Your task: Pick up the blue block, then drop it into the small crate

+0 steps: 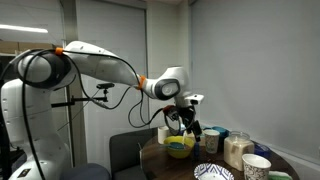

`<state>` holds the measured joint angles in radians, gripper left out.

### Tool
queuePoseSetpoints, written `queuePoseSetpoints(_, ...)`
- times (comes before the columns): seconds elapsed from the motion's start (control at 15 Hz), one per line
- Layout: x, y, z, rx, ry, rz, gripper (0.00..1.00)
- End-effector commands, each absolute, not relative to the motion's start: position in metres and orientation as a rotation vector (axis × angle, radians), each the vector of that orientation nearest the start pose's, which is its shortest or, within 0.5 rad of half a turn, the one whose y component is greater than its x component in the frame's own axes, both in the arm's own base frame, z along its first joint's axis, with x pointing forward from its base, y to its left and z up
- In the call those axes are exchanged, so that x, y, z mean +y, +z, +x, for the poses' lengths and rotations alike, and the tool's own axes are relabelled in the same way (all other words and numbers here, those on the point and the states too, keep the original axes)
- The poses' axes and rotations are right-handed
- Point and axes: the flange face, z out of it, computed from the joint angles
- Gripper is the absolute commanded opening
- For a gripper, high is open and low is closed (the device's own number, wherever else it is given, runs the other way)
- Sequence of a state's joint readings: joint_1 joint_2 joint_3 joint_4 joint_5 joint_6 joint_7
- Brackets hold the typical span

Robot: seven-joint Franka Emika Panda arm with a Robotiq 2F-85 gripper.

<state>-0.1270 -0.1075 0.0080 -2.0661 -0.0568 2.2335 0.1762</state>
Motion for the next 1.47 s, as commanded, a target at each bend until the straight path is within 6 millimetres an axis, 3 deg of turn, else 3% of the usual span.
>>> queuePoseSetpoints(0.0, -0.063, 0.507, 0.559, 0.373, -0.435, -3.142, 1.00)
queuePoseSetpoints(0.13, -0.061, 0.500, 0.571, 0.360, -0.420, -3.146, 1.00)
queuePoseSetpoints(0.47, -0.064, 0.501, 0.570, 0.392, -0.423, -3.136, 1.00)
queuePoseSetpoints(0.6, -0.059, 0.498, 0.587, 0.512, -0.457, -3.113, 1.00)
queuePoseSetpoints(1.0, -0.038, 0.483, 0.644, 0.566, -0.446, -3.158, 1.00)
queuePoseSetpoints(1.07, -0.035, 0.484, 0.647, 0.549, -0.440, -3.163, 1.00)
queuePoseSetpoints(1.13, -0.039, 0.481, 0.630, 0.532, -0.445, -3.139, 1.00)
queuePoseSetpoints(1.4, -0.036, 0.477, 0.645, 0.526, -0.439, -3.142, 1.00)
